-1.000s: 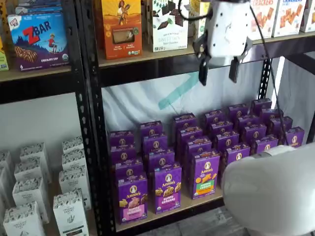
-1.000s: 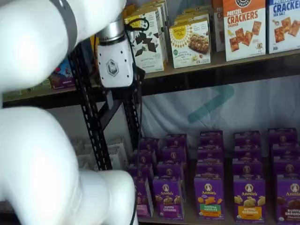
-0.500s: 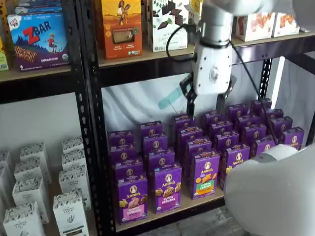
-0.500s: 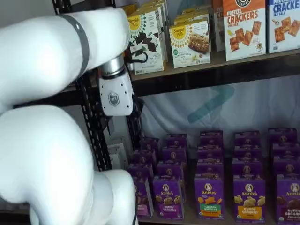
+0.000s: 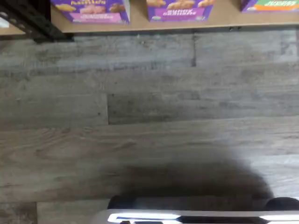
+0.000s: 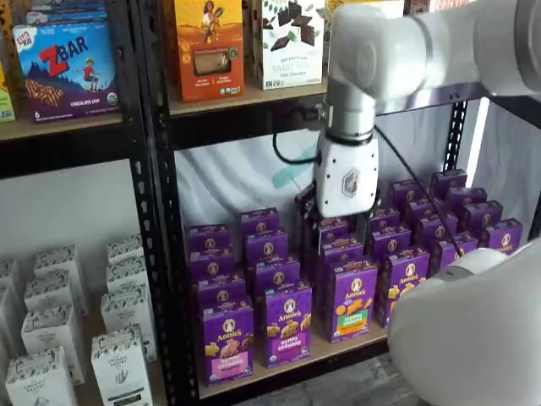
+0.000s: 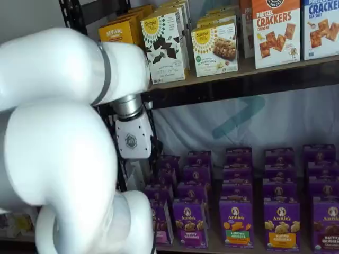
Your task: Pick up the purple box with a pink patch in the middle, on the bottom shelf, the first box from the left
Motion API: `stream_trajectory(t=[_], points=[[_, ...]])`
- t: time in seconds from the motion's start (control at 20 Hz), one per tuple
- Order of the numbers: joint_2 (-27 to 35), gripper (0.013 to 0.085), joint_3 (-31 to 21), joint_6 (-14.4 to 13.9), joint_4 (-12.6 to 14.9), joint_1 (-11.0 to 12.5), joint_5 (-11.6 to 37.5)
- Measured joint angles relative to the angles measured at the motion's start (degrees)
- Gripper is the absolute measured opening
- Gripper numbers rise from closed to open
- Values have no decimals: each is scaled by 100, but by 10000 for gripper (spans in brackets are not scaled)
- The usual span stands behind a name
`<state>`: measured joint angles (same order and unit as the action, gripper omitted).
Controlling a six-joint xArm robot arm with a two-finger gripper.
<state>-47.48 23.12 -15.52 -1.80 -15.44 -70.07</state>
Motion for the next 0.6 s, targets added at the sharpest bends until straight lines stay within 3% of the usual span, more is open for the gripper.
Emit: stream_trajectory(t=[0.6], points=[[947,850,-562,-301,37,-317,1304]])
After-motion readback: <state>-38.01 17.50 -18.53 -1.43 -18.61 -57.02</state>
